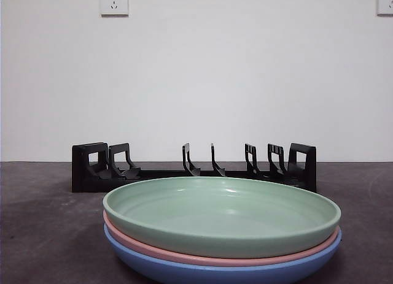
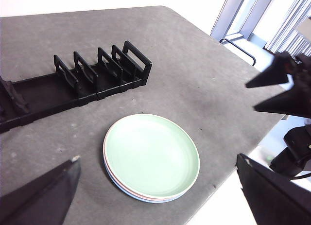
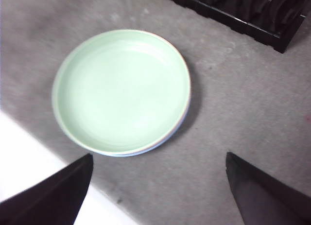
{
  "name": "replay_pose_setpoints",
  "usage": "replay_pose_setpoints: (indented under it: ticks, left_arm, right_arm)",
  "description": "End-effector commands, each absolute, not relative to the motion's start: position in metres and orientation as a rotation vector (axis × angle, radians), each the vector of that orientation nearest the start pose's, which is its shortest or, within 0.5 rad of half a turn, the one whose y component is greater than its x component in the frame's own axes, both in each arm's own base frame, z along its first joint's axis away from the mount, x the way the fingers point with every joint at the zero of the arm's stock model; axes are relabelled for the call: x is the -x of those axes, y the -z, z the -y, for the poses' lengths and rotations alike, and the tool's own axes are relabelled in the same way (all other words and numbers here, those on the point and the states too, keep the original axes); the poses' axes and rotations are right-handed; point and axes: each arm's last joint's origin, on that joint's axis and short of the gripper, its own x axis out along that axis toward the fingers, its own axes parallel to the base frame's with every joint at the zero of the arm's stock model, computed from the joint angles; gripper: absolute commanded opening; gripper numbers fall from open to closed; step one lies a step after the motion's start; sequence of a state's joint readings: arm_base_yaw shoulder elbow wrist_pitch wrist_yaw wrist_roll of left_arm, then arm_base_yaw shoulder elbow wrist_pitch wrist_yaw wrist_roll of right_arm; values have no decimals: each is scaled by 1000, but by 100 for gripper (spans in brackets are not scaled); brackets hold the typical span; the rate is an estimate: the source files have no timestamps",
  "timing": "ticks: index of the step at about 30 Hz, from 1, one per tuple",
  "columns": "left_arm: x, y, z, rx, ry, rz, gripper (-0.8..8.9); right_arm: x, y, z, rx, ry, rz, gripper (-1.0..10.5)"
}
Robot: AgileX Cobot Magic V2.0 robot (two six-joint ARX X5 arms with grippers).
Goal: Place the plate
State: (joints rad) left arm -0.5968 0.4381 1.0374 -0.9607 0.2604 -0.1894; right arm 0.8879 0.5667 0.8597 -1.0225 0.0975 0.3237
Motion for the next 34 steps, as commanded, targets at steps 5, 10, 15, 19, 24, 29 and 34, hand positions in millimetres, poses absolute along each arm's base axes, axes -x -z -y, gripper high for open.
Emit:
replay_pose_setpoints:
  ticks: [5, 10, 15, 19, 24, 29, 34]
  left_arm:
    - [-29, -363, 29, 144, 795, -512, 499]
    - [-28, -360, 28, 133, 789, -544, 499]
    - [-28, -360, 28, 128, 790, -546, 376]
    - [-28, -360, 28, 126, 790, -546, 19]
    - [-28, -360, 28, 129, 775, -544, 10]
    - [-28, -360, 28, 130, 777, -538, 10]
    - [-28, -360, 28, 130, 777, -538, 10]
  right_arm:
    - [-21, -318, -23, -163, -712, -577, 436]
    - [-8, -318, -7, -220, -734, -497, 436]
    - [-6, -318, -4, -219, -730, -479, 436]
    - [-6, -317, -5, -220, -730, -484, 11]
    - [-6, -317, -4, -220, -730, -484, 33]
    - [-6, -317, -4, -220, -730, -484, 33]
    - [-6, -317, -4, -220, -730, -484, 33]
